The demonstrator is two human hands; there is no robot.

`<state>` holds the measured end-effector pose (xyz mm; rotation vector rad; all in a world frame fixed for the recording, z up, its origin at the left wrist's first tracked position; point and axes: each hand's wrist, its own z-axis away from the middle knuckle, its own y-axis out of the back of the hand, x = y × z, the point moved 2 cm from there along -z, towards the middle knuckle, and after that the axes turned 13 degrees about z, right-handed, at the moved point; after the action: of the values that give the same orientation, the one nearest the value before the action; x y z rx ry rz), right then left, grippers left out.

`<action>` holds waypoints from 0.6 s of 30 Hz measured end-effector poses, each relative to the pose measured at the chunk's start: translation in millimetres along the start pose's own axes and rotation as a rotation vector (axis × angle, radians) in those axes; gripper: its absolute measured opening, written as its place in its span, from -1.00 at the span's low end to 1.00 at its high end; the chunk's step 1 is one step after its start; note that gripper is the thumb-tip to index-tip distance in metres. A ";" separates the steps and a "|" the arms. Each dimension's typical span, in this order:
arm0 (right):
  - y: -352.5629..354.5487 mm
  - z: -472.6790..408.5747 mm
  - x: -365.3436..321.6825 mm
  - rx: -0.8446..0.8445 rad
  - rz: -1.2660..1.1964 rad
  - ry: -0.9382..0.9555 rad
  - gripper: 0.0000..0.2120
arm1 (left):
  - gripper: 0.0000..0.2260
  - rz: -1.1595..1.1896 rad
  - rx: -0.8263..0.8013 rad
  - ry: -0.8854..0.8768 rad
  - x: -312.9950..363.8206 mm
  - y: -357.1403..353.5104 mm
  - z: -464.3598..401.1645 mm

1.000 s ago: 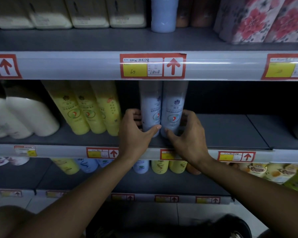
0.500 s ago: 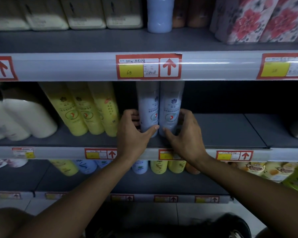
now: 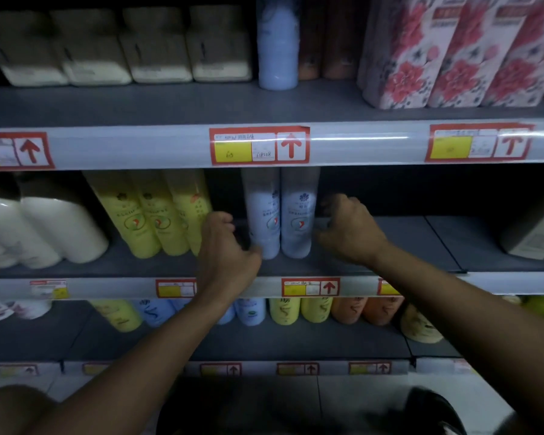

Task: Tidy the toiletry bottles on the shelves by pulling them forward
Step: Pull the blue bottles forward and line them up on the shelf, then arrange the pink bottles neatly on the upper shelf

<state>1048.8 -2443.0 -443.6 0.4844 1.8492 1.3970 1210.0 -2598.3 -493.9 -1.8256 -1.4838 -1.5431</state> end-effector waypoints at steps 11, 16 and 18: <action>-3.3 16.3 36.6 0.029 -0.029 0.081 -0.69 | -0.89 0.096 0.078 -0.201 54.8 -17.6 20.9; 2.9 17.7 48.9 0.058 -0.104 0.088 -0.82 | -0.90 0.180 0.038 -0.284 73.9 -34.1 27.0; 6.1 18.7 54.1 0.084 -0.120 0.093 -0.94 | -0.91 0.198 0.038 -0.278 79.7 -40.7 28.3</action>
<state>1027.2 -2391.7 -458.4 0.3489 1.9845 1.2854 1180.4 -2520.9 -449.8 -2.1597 -1.3832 -1.2000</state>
